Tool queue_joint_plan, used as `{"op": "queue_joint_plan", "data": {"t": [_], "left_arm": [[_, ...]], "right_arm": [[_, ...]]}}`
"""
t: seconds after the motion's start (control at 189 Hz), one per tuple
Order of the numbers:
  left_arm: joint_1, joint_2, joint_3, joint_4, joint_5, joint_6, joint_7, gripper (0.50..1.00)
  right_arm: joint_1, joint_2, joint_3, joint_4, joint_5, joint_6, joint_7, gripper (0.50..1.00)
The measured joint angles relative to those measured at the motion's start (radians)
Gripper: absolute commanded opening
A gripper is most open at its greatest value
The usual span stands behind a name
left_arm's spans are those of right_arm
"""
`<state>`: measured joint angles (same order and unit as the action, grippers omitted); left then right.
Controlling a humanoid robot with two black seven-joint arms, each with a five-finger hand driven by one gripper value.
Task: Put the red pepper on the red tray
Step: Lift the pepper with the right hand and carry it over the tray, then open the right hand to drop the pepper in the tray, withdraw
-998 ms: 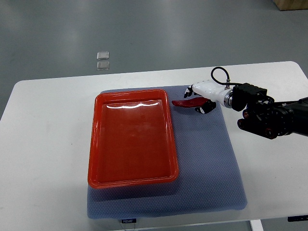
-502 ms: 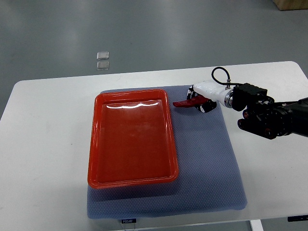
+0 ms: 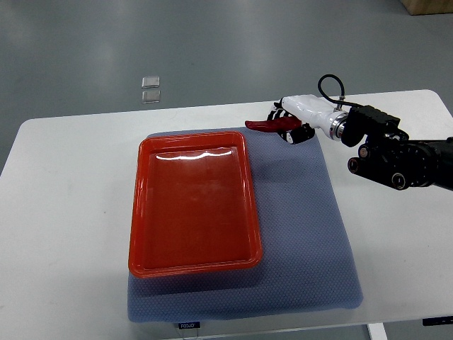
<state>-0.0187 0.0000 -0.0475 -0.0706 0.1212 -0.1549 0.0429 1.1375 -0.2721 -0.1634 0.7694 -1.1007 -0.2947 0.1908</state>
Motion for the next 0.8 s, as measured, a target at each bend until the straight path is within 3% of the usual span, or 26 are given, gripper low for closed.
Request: {"op": "queue_joint_plan", "data": {"t": [0.528, 0.618, 0.798], "left_arm": [[0.0, 0.0, 0.0, 0.0, 0.0, 0.0, 0.0, 1.0], [0.0, 0.0, 0.0, 0.0, 0.0, 0.0, 0.0, 1.0], [0.0, 0.0, 0.0, 0.0, 0.0, 0.0, 0.0, 1.0]], "right_arm": [[0.016, 0.262, -0.007, -0.007, -0.04, 0.025, 0.004, 0.576], [0.012, 0.27, -0.007, -0.023, -0.041, 0.044, 0.001, 0.615], [0.0, 0.272, -0.007, -0.036, -0.047, 0.064, -0.001, 0.756]]}}
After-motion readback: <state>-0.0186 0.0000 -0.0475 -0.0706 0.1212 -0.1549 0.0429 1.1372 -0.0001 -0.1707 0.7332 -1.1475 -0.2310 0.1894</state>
